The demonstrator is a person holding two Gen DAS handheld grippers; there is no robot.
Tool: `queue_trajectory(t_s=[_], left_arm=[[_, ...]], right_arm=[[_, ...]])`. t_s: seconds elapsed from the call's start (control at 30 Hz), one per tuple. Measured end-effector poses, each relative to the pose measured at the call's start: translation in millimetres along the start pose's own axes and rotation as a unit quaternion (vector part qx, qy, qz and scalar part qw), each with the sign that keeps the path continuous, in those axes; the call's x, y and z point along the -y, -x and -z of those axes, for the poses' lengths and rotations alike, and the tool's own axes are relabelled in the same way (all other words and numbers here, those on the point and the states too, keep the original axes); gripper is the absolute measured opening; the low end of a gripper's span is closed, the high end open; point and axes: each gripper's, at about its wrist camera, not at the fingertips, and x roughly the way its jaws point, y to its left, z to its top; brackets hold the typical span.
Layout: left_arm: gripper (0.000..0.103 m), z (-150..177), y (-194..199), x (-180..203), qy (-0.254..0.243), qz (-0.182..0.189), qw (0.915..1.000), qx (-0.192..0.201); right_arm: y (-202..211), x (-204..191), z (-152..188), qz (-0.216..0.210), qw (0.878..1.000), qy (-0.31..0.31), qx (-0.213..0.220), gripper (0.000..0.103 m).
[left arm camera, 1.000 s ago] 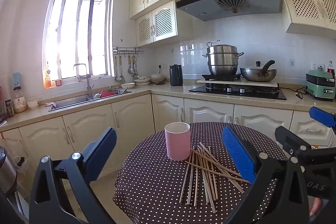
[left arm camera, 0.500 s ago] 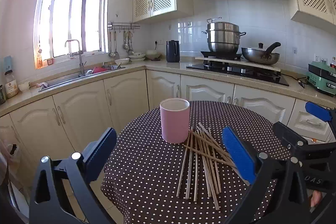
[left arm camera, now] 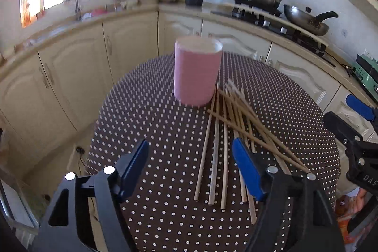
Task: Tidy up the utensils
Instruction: 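Move both tools down toward the wooden chopsticks beside the pink cup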
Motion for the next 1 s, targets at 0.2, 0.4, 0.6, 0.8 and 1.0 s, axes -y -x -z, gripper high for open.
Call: queue_trajectory(t_s=[0.2, 0.4, 0.6, 0.8, 1.0], left_arm=[[0.058, -6, -41, -7, 0.007, 0.023, 0.9974, -0.067], [0.051, -19, -84, 10, -0.043, 0.032, 0.9911, -0.121], [0.043, -24, -100, 15, -0.054, 0.029, 0.9879, -0.142], [0.039, -29, -96, 19, -0.052, 0.045, 0.9885, -0.135], [0.039, -29, -100, 43, -0.062, 0.064, 0.9857, -0.143]], right_arm=[[-40, 19, 2, -0.063, 0.995, -0.003, -0.073, 0.065], [-82, 19, -1, -0.125, 0.981, 0.009, -0.147, 0.039], [-119, 3, -3, -0.172, 0.963, 0.029, -0.205, 0.034], [-143, -4, -4, -0.193, 0.952, 0.033, -0.237, 0.022], [-153, -8, -2, -0.204, 0.944, 0.032, -0.256, 0.008]])
